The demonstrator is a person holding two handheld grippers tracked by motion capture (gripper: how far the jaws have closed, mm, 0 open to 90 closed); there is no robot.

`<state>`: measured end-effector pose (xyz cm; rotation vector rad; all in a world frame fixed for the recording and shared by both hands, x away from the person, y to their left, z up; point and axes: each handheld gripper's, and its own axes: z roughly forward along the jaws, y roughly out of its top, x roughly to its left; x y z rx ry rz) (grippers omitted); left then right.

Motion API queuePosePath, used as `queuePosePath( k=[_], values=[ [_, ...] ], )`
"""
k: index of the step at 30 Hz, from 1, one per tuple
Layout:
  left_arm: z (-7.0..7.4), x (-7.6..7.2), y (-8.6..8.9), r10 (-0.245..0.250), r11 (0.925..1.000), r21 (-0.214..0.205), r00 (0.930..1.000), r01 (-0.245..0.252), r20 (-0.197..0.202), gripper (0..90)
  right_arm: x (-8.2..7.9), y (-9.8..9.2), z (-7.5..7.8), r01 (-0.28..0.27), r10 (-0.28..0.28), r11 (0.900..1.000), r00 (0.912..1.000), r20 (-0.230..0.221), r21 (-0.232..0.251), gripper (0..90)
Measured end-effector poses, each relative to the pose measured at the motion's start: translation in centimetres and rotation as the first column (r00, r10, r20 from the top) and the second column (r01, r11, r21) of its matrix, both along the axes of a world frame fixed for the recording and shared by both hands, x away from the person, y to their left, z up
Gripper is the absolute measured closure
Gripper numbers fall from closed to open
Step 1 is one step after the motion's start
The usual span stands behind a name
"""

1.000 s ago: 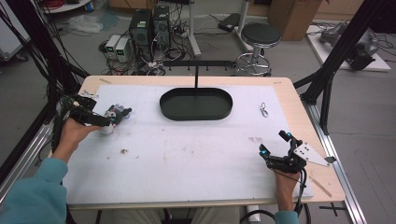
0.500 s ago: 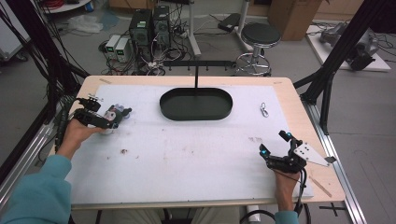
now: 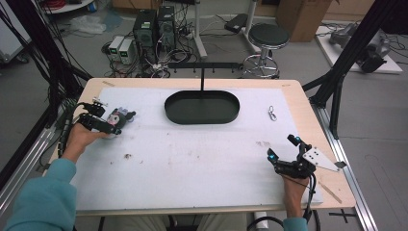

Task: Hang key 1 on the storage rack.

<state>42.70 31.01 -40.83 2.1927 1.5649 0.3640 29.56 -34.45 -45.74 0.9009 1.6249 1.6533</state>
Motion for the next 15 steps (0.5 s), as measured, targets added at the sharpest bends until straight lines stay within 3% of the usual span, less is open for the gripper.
queuePosePath(
  k=[8, 11, 15],
  values=[
    [-0.27, 0.08, -0.25, -0.022, 0.9997, -0.014, 0.9994, 0.022, -0.028, 34.1, -0.01, -0.02, 0.00, 0.001, -0.001, 1.0000, 1.0000, -0.001, 0.001, 0.8],
    [-0.38, 0.12, -0.26, -0.006, 1.0000, -0.006, 0.9991, 0.006, -0.043, 43.7, -0.02, -0.02, -0.01, 0.002, -0.002, 1.0000, 1.0000, -0.003, 0.003, 0.8],
    [-0.37, 0.13, -0.14, 0.010, 0.9998, -0.014, 0.9986, -0.011, -0.052, 48.1, -0.02, -0.02, 0.00, 0.002, -0.002, 1.0000, 1.0000, -0.004, 0.003, 0.8]
  ],
)
